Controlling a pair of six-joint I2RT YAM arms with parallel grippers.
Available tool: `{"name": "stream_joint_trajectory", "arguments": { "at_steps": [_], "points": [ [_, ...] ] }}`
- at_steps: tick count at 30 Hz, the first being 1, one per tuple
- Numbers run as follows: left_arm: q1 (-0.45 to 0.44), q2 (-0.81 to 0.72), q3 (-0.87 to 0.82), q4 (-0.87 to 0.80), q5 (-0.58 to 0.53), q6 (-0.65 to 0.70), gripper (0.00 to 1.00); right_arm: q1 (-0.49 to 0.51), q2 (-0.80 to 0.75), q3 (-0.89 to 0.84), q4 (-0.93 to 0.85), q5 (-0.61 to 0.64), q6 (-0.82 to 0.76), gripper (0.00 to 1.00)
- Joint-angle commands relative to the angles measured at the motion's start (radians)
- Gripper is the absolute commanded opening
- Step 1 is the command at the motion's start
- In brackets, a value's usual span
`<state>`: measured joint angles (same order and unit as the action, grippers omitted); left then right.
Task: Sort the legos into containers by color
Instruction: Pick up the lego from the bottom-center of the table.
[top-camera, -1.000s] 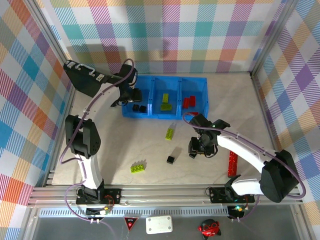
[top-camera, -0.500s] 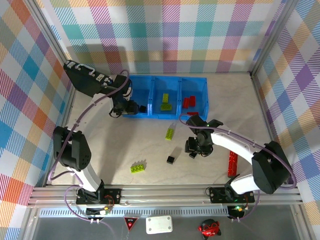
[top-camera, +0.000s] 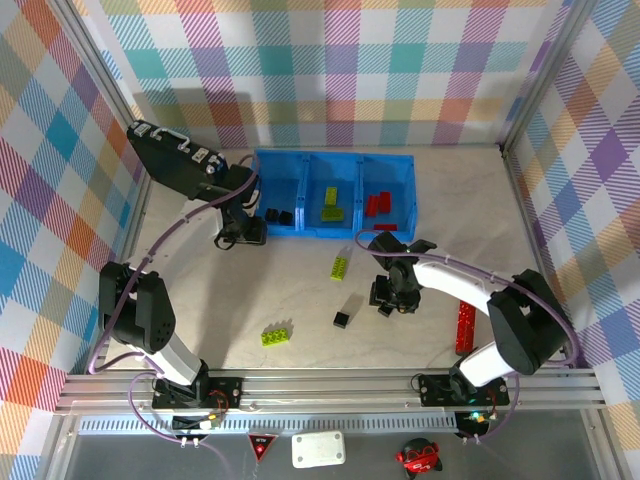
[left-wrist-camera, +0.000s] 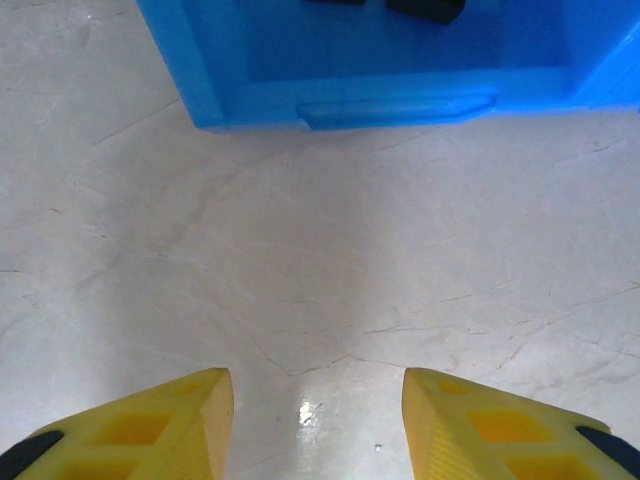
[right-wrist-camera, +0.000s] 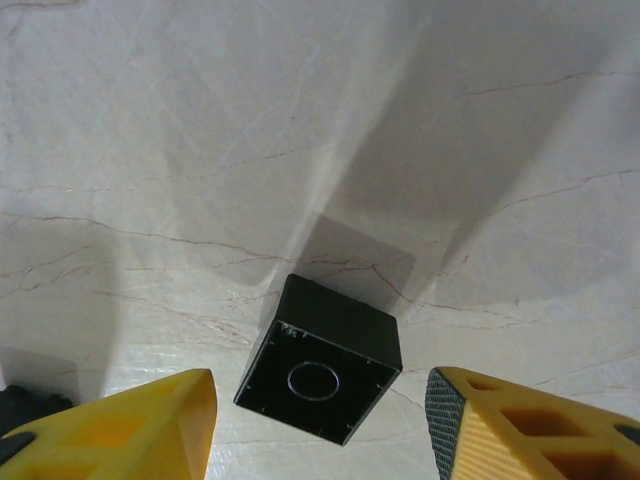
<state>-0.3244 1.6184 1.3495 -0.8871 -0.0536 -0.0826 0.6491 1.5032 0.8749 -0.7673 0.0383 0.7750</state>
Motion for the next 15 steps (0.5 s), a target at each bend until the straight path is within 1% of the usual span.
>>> {"name": "stream_joint_trajectory", "arguments": {
  "at_steps": [1,5,15],
  "points": [
    [0.008,-0.026,-0.033,0.04,-0.009,0.03,0.48,0.006,0.024,-0.015,0.016,0.003,0.032,0.59],
    [0.008,-0.04,-0.061,0.069,0.002,0.035,0.48,0.006,0.051,-0.013,0.035,-0.013,0.032,0.58],
    [0.008,-0.032,-0.063,0.071,0.018,0.033,0.48,0.008,0.086,-0.003,0.047,-0.034,0.027,0.52]
  ]
}}
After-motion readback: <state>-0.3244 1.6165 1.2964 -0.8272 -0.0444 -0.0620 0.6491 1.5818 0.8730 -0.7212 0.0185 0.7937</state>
